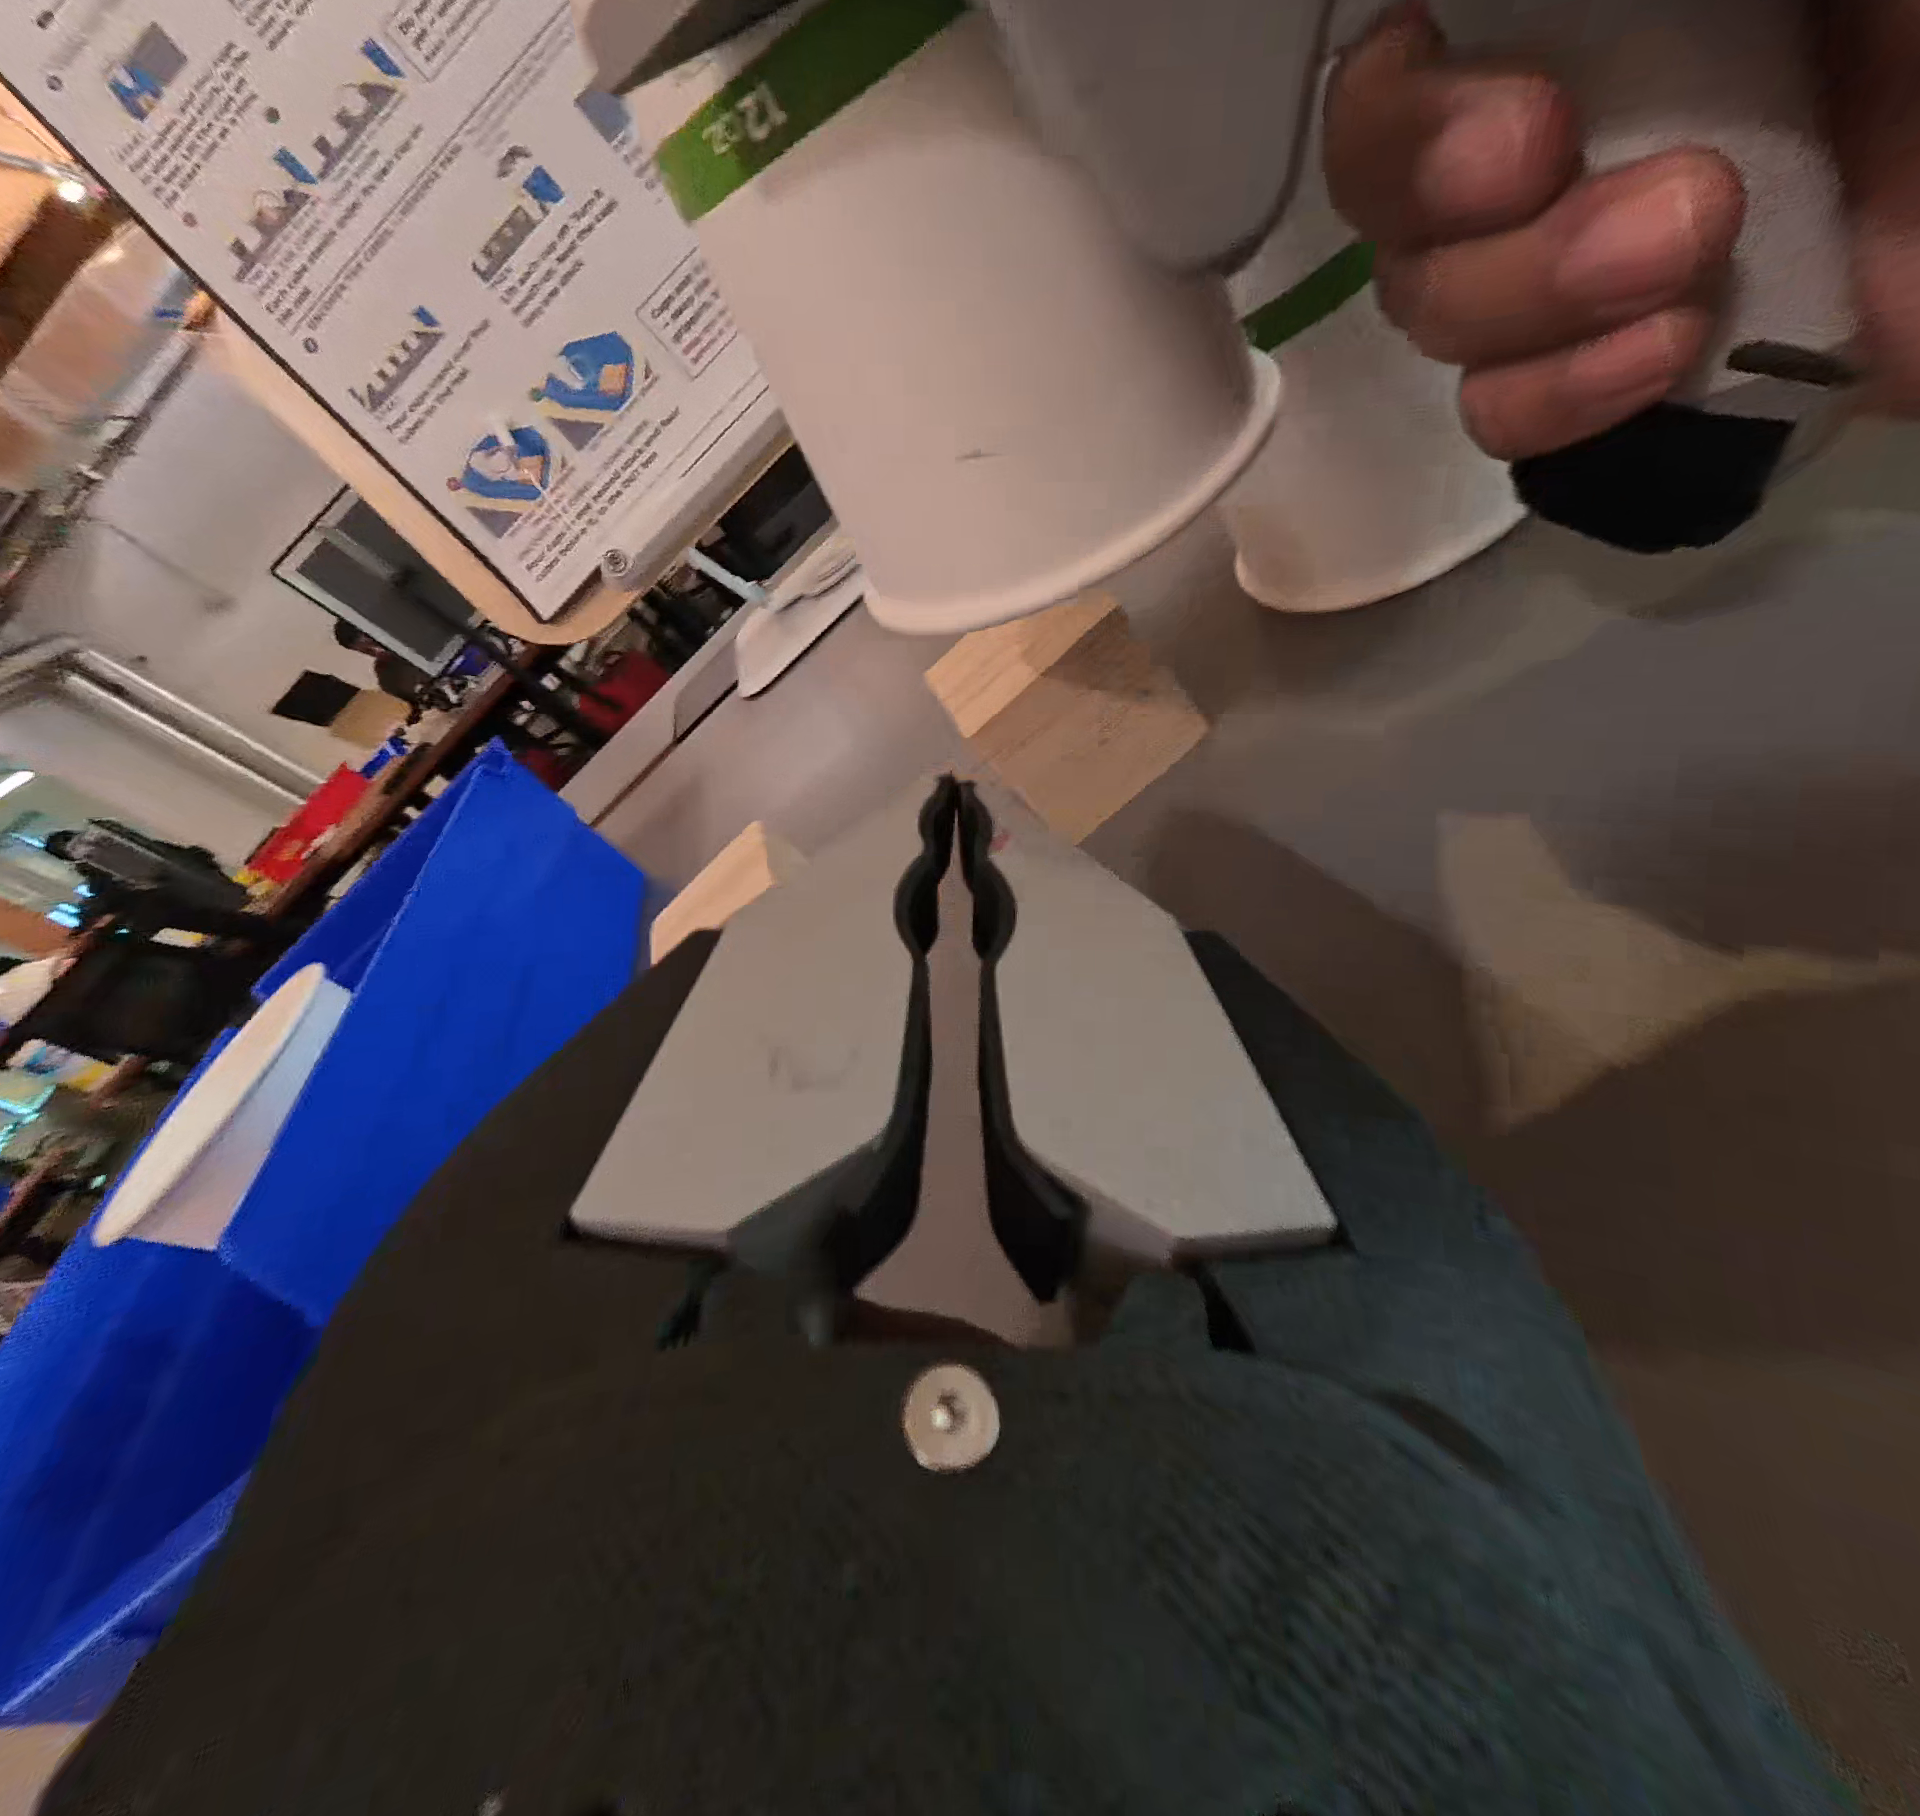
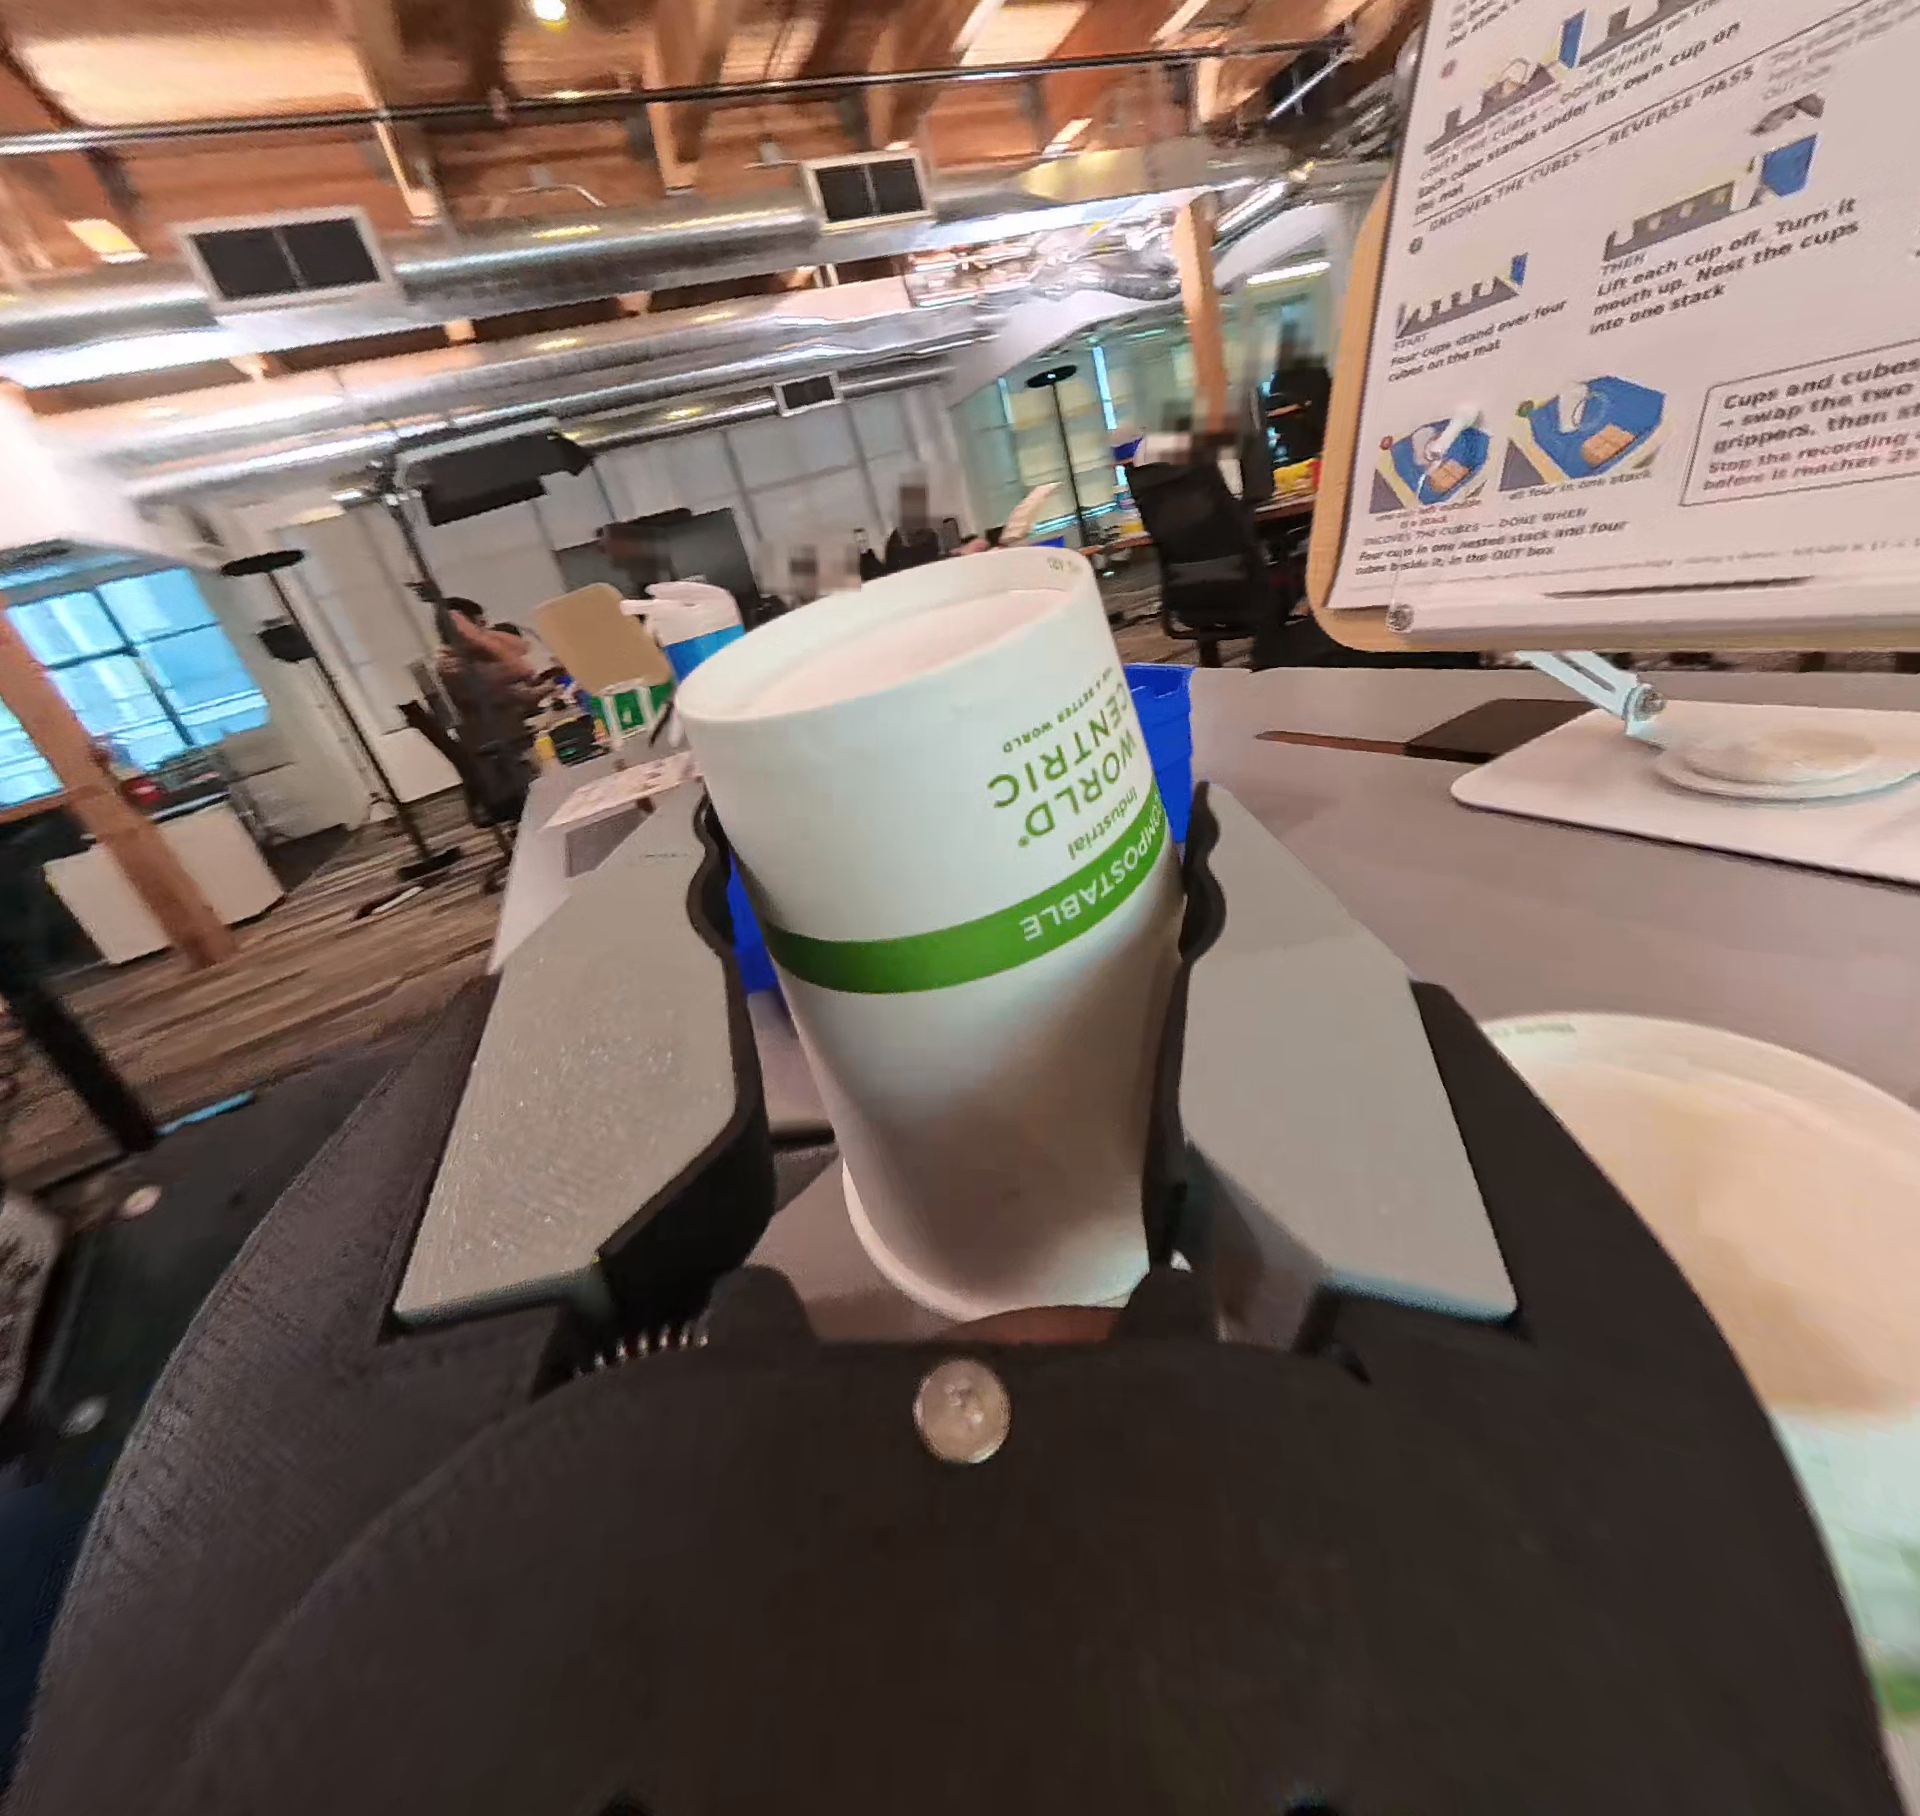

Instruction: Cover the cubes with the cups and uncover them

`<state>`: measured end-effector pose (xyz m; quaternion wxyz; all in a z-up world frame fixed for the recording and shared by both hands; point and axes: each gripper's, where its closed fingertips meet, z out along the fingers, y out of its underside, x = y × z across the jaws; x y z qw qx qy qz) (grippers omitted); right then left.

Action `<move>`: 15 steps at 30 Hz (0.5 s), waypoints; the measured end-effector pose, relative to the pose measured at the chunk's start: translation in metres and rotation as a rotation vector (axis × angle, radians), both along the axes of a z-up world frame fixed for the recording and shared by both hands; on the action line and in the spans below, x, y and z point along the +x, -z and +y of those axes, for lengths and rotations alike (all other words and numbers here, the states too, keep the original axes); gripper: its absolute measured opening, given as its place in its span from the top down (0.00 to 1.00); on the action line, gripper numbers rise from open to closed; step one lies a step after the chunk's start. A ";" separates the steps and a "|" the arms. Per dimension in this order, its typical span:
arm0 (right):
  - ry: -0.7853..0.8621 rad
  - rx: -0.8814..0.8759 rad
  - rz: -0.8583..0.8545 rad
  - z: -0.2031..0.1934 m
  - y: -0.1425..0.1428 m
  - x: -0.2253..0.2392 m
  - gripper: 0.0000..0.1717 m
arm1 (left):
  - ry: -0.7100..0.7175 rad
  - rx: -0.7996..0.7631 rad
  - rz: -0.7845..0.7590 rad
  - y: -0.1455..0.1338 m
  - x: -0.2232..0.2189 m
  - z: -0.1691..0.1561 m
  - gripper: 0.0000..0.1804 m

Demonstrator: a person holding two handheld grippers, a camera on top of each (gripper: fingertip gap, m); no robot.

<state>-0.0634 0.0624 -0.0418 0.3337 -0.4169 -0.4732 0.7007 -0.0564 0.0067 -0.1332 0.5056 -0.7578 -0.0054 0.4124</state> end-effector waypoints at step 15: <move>0.239 0.294 -0.141 0.002 0.042 -0.045 0.54 | 0.056 0.323 -0.367 -0.022 -0.027 -0.023 0.98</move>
